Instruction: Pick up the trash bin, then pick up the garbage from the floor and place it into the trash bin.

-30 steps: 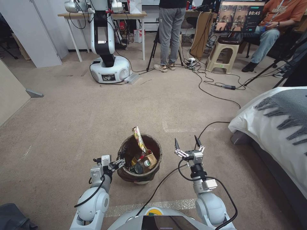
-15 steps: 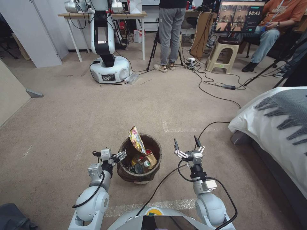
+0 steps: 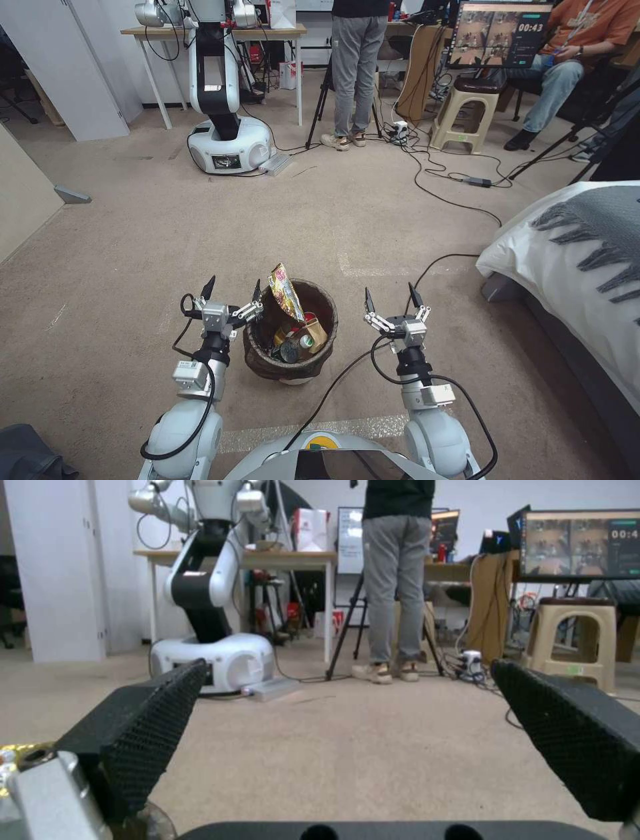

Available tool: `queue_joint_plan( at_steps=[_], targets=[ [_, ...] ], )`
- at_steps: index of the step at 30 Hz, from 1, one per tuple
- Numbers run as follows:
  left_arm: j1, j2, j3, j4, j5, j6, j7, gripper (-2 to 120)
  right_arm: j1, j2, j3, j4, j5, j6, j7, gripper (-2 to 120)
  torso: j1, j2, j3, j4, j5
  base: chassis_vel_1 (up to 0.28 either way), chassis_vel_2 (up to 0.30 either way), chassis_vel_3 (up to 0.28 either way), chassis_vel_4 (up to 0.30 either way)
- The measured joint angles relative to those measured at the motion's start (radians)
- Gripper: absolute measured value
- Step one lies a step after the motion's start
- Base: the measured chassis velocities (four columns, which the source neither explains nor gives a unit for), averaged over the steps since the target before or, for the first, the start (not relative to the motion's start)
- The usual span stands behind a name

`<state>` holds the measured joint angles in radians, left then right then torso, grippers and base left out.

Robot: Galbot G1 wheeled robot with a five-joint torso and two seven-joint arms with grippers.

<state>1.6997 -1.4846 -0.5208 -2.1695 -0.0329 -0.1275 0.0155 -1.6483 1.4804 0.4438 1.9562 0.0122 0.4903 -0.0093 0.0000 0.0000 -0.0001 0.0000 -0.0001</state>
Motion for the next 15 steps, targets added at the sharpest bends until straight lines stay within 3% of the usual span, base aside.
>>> queue_joint_plan(
  at_steps=[15],
  targets=[
    [0.004,0.001,-0.007,0.015,0.007,-0.022,-0.025,100,-0.011,0.008,0.004,-0.005,-0.024,0.012,0.007,100,0.0,0.0,0.0,0.0,0.0,0.0,0.0,0.0,0.0]
  ],
)
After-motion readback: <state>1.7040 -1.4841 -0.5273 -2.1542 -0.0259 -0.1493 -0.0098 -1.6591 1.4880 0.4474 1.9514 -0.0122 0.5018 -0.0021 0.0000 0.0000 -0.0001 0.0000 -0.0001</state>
